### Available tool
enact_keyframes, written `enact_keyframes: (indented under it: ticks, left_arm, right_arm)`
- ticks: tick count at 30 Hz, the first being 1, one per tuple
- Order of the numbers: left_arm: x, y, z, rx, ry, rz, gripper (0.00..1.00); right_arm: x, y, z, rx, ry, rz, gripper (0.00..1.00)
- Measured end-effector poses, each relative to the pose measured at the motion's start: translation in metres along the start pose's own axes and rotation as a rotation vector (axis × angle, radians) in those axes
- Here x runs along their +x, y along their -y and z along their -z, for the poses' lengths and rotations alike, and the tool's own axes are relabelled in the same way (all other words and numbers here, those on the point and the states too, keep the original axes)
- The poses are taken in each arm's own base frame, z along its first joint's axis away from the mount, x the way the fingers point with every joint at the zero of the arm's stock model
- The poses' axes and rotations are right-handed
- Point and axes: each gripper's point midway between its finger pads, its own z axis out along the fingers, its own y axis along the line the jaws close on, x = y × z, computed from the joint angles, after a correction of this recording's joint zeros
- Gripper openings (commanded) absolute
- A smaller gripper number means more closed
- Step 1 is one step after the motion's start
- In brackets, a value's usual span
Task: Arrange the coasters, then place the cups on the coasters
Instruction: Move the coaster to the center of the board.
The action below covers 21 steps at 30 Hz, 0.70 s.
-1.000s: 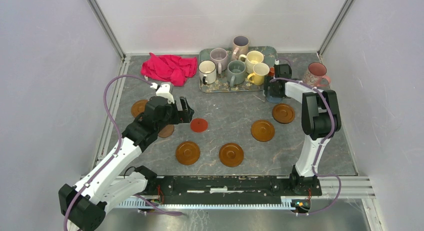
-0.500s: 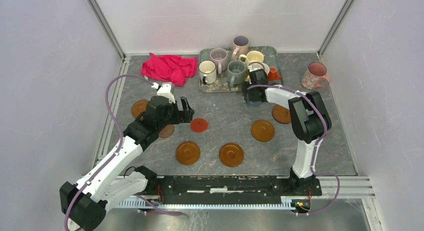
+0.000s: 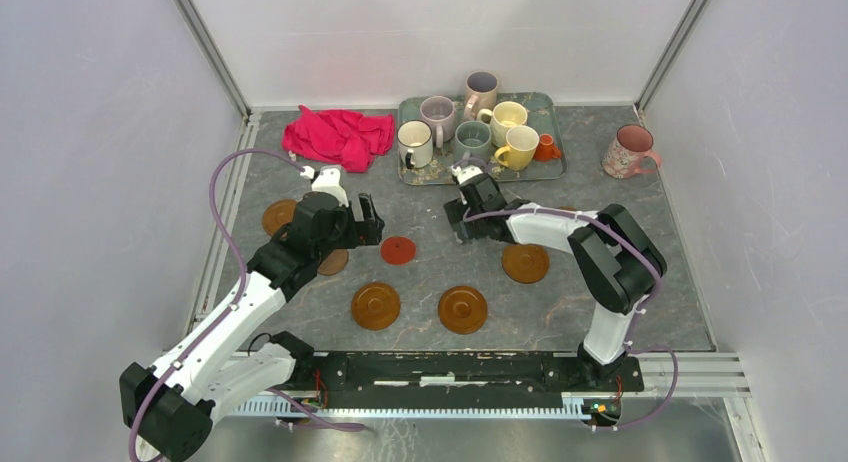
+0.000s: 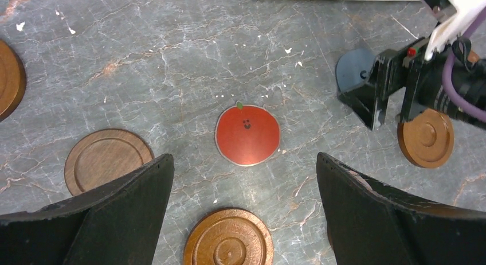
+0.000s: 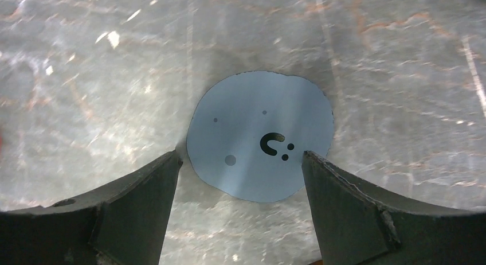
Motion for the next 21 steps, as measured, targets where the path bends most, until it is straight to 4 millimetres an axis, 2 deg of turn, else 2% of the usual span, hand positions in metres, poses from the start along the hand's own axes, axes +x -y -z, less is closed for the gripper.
enact_keyframes:
  ticks: [4,16,21]
  left_arm:
    - [0.001,-0.003,0.0,-0.014,-0.003,-0.001,1.0]
    - [0.006,-0.007,-0.007,-0.041,-0.025,-0.006,1.0]
    - [0.008,-0.003,-0.013,-0.034,-0.034,0.028,1.0]
  right_arm:
    - [0.012,-0.02,0.01,-0.033,0.008,0.039,0.85]
    - [0.03,-0.056,0.026,-0.08,0.01,0.102,0.86]
    - [0.034,-0.061,0.029,-0.087,0.01,0.104,0.86]
